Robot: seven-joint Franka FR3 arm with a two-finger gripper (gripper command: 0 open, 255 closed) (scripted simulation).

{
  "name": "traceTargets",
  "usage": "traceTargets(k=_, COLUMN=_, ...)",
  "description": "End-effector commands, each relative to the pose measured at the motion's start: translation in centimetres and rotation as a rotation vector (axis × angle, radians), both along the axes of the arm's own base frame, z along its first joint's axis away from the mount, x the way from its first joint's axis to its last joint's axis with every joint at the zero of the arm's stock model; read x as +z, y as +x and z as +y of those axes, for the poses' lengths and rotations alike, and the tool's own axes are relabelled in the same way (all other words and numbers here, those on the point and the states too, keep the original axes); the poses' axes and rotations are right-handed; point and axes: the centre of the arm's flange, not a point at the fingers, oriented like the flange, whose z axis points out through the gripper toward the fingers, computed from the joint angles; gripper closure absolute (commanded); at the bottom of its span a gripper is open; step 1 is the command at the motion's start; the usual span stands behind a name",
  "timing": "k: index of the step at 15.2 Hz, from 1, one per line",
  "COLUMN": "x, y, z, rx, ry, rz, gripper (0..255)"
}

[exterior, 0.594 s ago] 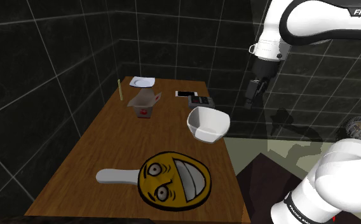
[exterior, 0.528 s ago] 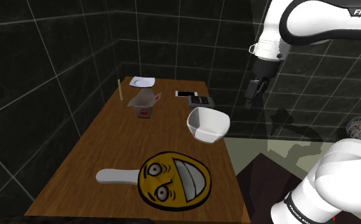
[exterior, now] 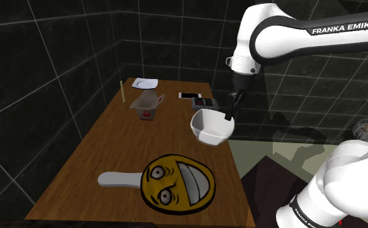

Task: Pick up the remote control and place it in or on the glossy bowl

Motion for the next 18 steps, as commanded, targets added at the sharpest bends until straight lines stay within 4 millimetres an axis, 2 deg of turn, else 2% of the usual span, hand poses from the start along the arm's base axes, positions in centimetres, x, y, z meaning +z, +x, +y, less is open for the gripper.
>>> traceTargets(k=1, x=-1.1, y=1.4, z=2.1, rx=0.035, ry=-0.002, rz=-0.006, gripper=0)
traceTargets(k=10, x=-6.8, y=7.0, z=11.2, rx=0.188, ry=-0.014, rz=-0.021, gripper=0)
traceTargets(k=18, x=-11.8, y=10.7, z=19.8, rx=0.325, ry=-0.024, rz=-0.035, gripper=0)
